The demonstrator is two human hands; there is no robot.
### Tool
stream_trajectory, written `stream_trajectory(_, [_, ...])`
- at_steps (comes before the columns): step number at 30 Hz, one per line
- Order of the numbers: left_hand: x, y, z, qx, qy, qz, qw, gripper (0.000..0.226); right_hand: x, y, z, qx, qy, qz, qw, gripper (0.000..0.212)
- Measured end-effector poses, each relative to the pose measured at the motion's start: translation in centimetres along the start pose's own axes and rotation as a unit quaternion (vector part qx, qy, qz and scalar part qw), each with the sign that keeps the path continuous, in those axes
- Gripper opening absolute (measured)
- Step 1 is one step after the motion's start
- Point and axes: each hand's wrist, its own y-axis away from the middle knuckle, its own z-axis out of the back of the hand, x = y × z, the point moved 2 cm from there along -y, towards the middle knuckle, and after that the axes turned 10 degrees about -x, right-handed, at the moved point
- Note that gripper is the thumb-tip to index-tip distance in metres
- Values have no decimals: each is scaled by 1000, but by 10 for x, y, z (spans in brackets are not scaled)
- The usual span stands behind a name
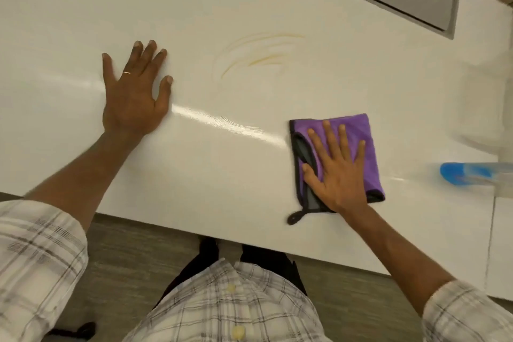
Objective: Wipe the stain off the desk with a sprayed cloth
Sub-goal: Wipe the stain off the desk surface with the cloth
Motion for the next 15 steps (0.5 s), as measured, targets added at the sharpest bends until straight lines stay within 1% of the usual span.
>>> stream_trajectory(2, [-1,0,0,1,-4,2,1000,56,-30,-21,2,14,-3,-58,998,77])
stream_trajectory(4, [-1,0,-1,4,-6,4,1000,56,-53,-63,4,15,-19,-131,991,79])
stream_trajectory(7, [-2,0,0,0,-3,5,1000,55,-65,-152,9,3,-33,-185,982,83])
stream_trajectory(10, [-4,0,1,-6,-6,4,1000,55,-38,-236,9,-17,-46,-175,983,85])
stream_trajectory(13, [-4,0,1,-9,-13,5,1000,54,20,-284,9,-25,-45,-120,991,84])
stream_trajectory(15, [-6,0,0,-10,-15,2,1000,53,65,-294,11,-26,-54,-73,996,83])
